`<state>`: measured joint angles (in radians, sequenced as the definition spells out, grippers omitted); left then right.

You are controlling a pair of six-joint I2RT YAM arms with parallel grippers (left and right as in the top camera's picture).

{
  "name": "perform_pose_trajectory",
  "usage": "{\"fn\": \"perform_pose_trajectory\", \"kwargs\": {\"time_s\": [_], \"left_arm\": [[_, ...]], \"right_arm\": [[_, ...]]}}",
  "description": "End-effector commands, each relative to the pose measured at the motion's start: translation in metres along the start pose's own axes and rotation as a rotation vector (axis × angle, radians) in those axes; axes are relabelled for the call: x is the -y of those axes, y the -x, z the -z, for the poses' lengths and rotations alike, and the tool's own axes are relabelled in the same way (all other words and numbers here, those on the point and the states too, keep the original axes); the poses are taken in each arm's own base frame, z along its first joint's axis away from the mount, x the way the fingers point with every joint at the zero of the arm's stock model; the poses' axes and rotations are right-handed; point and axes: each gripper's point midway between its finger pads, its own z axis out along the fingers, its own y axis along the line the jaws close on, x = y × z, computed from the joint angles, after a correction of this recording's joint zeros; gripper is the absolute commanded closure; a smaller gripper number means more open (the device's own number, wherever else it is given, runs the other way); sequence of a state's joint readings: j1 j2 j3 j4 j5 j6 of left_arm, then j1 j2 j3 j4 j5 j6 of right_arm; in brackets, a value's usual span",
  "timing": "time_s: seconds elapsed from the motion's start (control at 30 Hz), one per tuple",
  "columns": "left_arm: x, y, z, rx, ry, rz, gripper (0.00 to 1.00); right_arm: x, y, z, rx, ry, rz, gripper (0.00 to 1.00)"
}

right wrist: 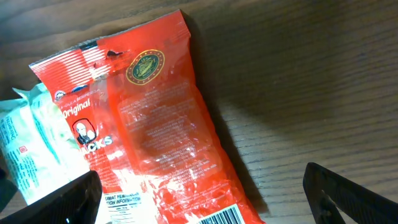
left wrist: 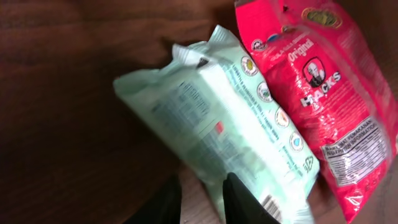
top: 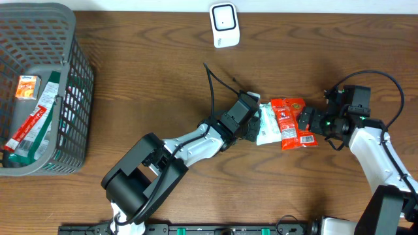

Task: Scan the item barcode
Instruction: 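Slide the pale green packet right against the red bag with left gripper, then release the packet and swing the left arm back to the basket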

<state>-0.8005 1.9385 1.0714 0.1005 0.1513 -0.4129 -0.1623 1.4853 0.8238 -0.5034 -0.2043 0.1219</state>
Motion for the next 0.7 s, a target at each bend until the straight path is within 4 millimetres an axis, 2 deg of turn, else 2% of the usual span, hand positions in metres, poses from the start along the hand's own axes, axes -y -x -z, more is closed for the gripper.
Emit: {"fn": "perform_pose_trajectory", "kwargs": {"time_s": [0.0,0.13,0.23,0.3,0.4,0.5,0.57,0.67], "left_arm": [[-0.006,-0.012,-0.009,-0.028,0.018,-0.019,0.75],[-0.010,-0.016,-0.012,-0.038,0.031,-0.019,0.75],[-0.008,0.003,-0.002,0.005,0.038,-0.055,0.73],[-0.001,0.020,0.013,0.032,0.031,-0.058,0.67],[0.009,0.045,0.044,0.067,0.024,-0.052,0.63],[0.012,0.060,0.077,0.084,0.028,-0.042,0.62],[0.005,0.072,0.112,0.071,0.062,-0.016,0.63],[-0.018,0.095,0.164,0.067,0.155,0.019,0.62]], "right_arm": [[-0.003,0.006,0.004,0.020,0.000,0.014,0.01],[-0.003,0.006,0.004,0.019,0.000,0.014,0.01],[-0.003,0.006,0.004,0.020,0.000,0.014,0.01],[-0.003,0.006,0.004,0.019,0.000,0.014,0.01],[-0.003,0.006,0.004,0.020,0.000,0.014,0.01],[-0.003,0.006,0.004,0.020,0.000,0.014,0.01],[-0.003,0.006,0.004,0.019,0.000,0.014,0.01],[-0.003,0.006,0.004,0.019,0.000,0.014,0.01]]}}
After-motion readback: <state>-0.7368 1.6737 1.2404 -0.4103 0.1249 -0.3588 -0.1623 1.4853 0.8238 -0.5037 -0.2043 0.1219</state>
